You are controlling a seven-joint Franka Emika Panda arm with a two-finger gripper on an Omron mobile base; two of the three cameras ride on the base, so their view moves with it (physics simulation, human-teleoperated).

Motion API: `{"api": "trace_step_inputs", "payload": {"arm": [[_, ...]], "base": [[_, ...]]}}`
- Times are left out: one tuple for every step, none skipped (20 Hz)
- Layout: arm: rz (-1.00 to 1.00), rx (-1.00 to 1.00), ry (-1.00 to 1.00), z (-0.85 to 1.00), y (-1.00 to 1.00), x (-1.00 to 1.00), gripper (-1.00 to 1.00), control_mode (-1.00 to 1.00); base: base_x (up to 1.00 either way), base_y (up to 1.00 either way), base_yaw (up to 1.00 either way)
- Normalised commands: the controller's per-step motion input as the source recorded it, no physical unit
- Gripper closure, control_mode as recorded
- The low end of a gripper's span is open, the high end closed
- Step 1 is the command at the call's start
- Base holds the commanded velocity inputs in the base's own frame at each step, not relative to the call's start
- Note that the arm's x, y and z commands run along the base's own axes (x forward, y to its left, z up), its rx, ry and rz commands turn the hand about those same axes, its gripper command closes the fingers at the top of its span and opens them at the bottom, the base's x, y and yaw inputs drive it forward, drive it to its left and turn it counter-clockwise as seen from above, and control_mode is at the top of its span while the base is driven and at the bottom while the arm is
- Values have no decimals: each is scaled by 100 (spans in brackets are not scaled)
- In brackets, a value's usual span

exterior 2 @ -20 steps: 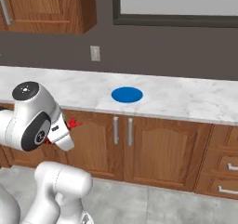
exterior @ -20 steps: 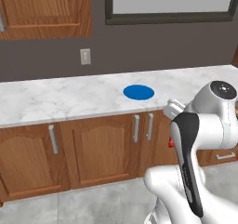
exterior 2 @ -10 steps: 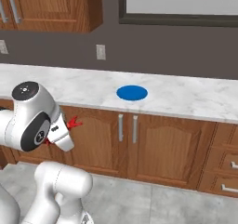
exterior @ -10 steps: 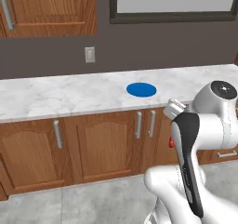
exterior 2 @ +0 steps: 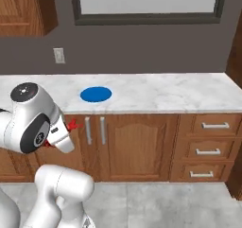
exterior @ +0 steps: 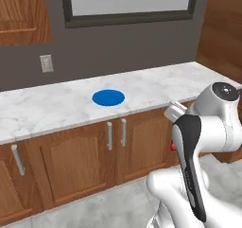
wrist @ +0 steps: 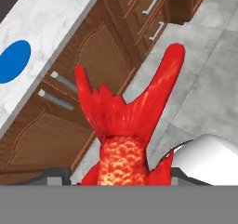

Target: Place the fish on the counter behind the older fish on the same shelf of the fridge to maintain FIFO order. Close the fridge door when finished.

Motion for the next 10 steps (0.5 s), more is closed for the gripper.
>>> {"api": "trace_step_inputs", "payload": {"arm": [[0,0,0,0,0,0,100,100],[0,0,0,0,0,0,100,100],[0,0,0,0,0,0,100,100],[0,0,0,0,0,0,100,100],[0,0,0,0,0,0,100,100],[0,0,0,0,0,0,100,100],[0,0,0,0,0,0,100,100],[0,0,0,0,0,0,100,100],[0,0,0,0,0,0,100,100],[0,0,0,0,0,0,100,100]], "base": [[-17,-1,-73],[-12,0,-73],[-11,0,-73],[-11,0,-73],[-7,0,-72],[-5,0,-72],[-4,0,-72],[0,0,-74],[0,0,-74],[0,0,-74]]}}
